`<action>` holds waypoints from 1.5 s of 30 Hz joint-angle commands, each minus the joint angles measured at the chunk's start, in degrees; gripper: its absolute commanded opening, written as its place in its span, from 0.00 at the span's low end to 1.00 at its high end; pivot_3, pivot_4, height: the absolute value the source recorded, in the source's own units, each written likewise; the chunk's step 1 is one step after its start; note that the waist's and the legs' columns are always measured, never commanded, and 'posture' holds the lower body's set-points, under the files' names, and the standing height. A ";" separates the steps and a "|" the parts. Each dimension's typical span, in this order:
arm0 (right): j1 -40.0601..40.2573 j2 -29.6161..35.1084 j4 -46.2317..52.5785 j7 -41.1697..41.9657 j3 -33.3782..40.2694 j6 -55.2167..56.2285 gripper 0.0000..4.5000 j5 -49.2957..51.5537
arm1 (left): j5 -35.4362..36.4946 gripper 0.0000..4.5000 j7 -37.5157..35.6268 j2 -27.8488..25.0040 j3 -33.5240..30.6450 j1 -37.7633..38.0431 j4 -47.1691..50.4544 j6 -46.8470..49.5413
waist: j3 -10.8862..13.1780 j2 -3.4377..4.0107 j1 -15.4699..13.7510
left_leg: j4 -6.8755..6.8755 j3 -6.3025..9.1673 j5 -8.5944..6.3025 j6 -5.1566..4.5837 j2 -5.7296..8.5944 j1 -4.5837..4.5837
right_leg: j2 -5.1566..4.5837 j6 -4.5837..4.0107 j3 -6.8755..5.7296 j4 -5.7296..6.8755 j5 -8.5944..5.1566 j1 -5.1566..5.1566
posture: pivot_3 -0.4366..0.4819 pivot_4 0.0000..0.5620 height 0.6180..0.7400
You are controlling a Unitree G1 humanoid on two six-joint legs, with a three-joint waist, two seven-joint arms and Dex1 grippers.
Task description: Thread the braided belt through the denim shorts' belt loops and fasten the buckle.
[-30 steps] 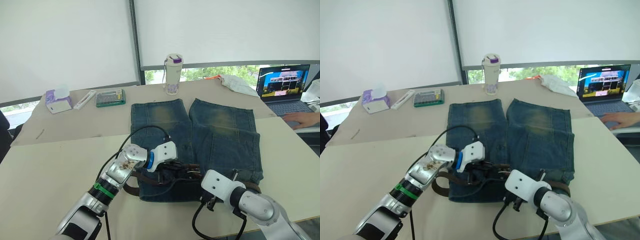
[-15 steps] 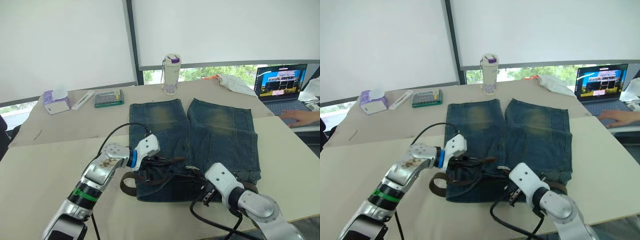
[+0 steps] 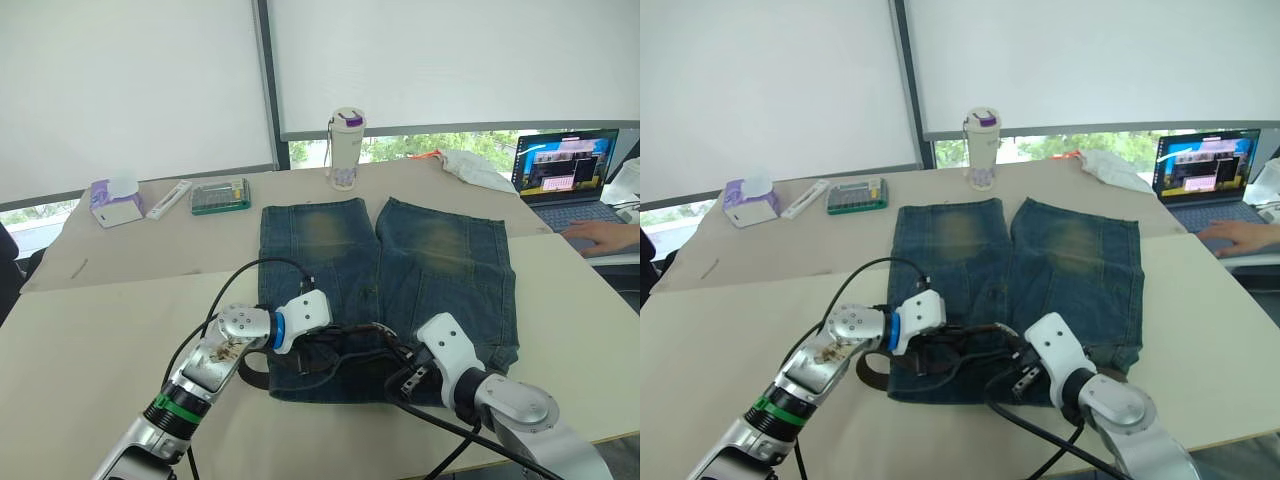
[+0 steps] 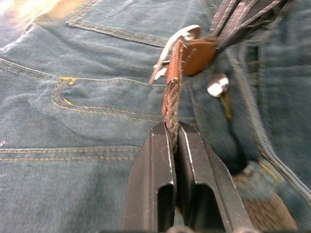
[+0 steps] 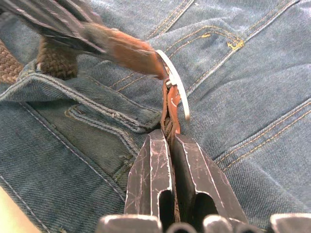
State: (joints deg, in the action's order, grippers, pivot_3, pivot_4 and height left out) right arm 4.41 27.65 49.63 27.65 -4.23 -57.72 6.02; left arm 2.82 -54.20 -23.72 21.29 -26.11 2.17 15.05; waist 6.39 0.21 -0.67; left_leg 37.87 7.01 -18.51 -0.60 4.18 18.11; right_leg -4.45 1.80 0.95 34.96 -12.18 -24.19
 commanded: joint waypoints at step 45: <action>-19.09 24.50 -7.98 9.48 -9.93 13.79 0.47 -3.24 | -1.36 0.00 -2.08 5.28 0.25 -4.69 -8.01 -14.09 | 0.00 -0.05 -0.15 | 0.08 -0.06 -0.01 -0.03 0.00 0.09 | -0.05 0.00 -0.04 -0.06 0.01 0.02 | 0.48 0.27 1.00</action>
State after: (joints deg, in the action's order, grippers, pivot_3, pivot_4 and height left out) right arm -13.56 51.93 41.43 36.56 -13.83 -46.40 3.88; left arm 1.10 -56.06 -18.55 21.91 -29.86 -7.23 2.62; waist 6.39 0.16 -0.82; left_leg 37.95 6.95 -18.52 -0.62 4.18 18.20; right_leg -4.49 1.80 0.91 34.90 -12.17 -24.17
